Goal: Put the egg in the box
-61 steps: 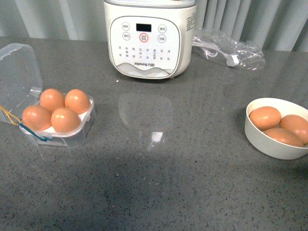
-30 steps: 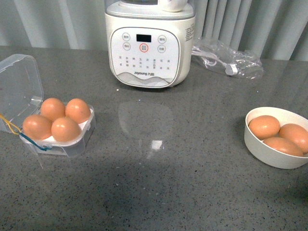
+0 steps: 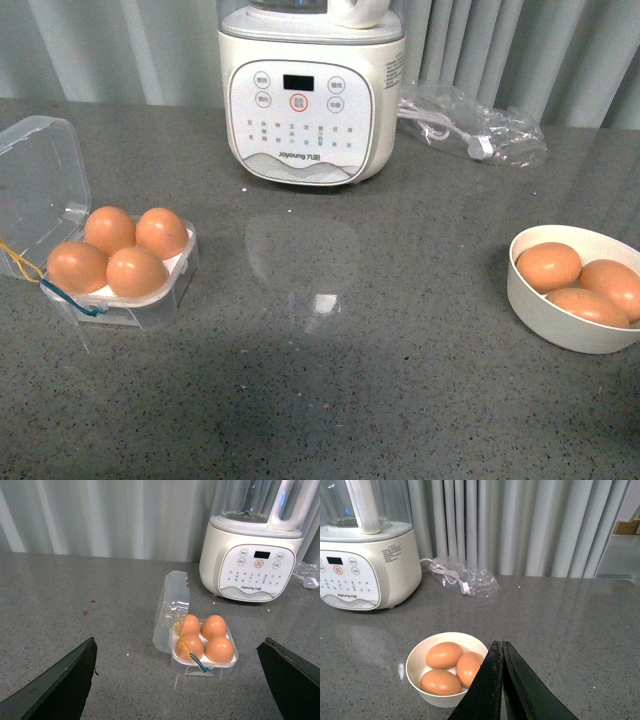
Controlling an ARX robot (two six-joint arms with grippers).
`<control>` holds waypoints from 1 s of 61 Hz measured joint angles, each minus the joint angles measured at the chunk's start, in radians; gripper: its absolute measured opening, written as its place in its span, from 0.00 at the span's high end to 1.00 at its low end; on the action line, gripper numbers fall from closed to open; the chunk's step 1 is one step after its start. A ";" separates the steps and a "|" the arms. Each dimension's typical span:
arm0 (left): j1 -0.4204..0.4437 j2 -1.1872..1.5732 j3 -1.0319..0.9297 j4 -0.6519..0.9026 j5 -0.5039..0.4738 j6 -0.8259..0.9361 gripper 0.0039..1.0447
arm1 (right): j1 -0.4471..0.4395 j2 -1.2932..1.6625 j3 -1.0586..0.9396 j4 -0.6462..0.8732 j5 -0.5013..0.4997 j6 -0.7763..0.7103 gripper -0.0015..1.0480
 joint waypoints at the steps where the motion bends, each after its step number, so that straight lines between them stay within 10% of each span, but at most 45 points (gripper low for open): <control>1: 0.000 0.000 0.000 0.000 0.000 0.000 0.06 | 0.000 -0.005 0.000 -0.005 0.000 0.000 0.97; 39: 0.000 -0.001 0.000 0.000 0.000 0.000 0.06 | 0.000 -0.301 0.001 -0.306 -0.002 0.000 0.97; 49: -0.005 0.003 0.001 -0.003 -0.018 -0.003 0.06 | 0.000 -0.301 0.001 -0.307 -0.003 0.000 0.63; 56: -0.039 0.195 0.036 -0.067 -0.383 -0.156 0.06 | 0.000 -0.301 0.000 -0.307 0.000 0.000 0.43; 61: 0.031 0.370 0.049 0.023 -0.415 -0.223 0.06 | 0.000 -0.301 0.000 -0.307 -0.003 0.000 0.31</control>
